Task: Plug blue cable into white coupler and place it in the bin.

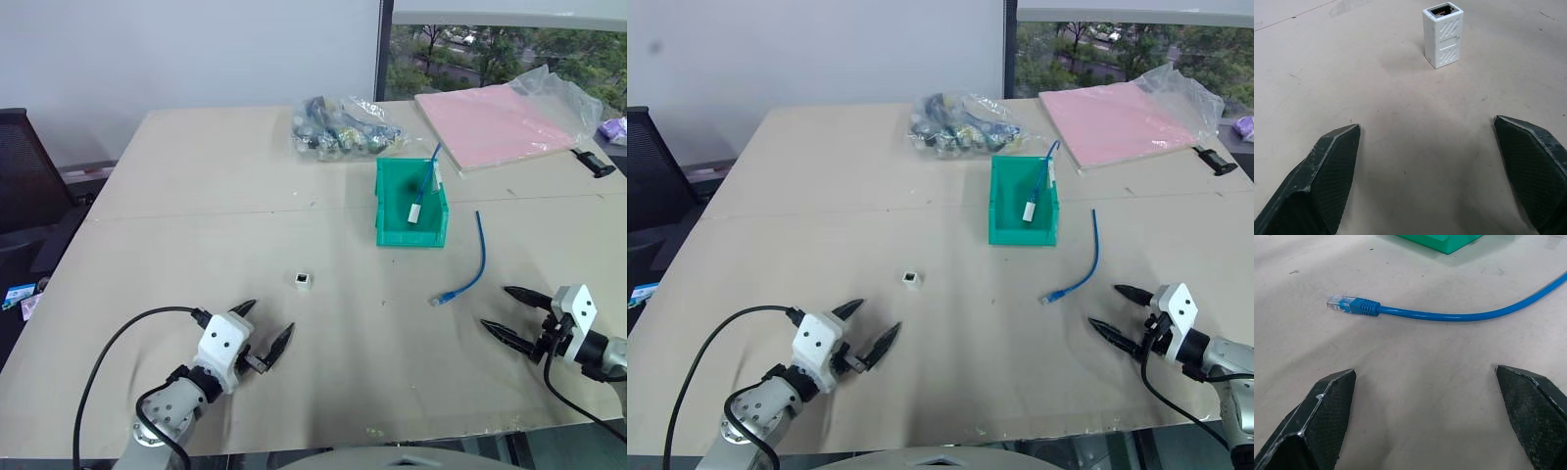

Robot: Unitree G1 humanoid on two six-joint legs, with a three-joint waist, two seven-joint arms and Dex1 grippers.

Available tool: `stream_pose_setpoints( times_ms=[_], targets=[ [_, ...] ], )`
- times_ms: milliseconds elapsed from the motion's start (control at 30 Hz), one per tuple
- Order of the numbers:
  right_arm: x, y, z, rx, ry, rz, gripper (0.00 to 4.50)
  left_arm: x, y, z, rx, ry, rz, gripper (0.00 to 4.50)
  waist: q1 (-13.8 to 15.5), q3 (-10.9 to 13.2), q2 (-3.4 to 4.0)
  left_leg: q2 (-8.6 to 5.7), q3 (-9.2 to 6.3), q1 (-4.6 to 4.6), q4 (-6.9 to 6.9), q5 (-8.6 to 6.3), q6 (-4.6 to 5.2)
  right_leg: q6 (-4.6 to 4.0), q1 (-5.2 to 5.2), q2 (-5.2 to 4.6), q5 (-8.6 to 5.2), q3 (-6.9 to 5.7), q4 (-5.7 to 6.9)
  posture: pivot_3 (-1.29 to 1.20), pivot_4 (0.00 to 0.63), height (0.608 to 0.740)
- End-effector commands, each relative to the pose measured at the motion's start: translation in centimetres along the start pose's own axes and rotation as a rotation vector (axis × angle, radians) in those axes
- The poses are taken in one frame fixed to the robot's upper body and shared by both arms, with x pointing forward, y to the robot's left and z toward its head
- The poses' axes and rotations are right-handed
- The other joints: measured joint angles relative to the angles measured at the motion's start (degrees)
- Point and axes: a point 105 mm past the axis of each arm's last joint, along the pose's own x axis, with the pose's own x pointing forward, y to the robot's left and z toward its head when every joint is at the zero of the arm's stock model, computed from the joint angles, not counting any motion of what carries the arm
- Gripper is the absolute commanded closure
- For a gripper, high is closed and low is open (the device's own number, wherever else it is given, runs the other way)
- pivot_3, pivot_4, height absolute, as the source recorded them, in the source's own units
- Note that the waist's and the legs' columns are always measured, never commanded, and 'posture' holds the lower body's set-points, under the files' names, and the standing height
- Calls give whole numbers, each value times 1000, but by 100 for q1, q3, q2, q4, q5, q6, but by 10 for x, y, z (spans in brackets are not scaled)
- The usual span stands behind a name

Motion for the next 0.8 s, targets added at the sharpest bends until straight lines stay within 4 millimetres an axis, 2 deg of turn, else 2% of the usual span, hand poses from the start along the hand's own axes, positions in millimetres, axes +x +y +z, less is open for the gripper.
stream_pose_setpoints(
  times_ms=[33, 400, 667, 800],
  targets=[
    [-4, 0, -9, 15, 31, 0, 25, -4, -21, -25, -47, 99, -89, 0, 0, 0, 0, 0, 0, 0, 0, 0, 0, 0, 0, 0, 0, 0, 0, 0, 150, 728],
    [-4, -11, -11, -10, 58, -52, 25, -1, -20, -22, -60, 87, -89, 0, -5, -5, -3, -1, 1, 5, 8, 0, 0, 4, 8, 0, 2, 3, 0, 0, 150, 728],
    [-2, -13, 0, -42, 43, -24, 25, -2, -18, -21, -52, 84, -87, 0, -4, -13, -10, -1, 3, 8, 10, 0, 0, 5, 11, -1, 3, 7, 0, 0, 150, 728],
    [9, -6, 23, -106, 14, 68, 25, -1, -16, 1, 2, 20, -131, 0, -6, -6, -9, -1, 2, 8, 10, 0, 0, 5, 10, 0, 4, 7, 1, 0, 150, 728]
  ],
)
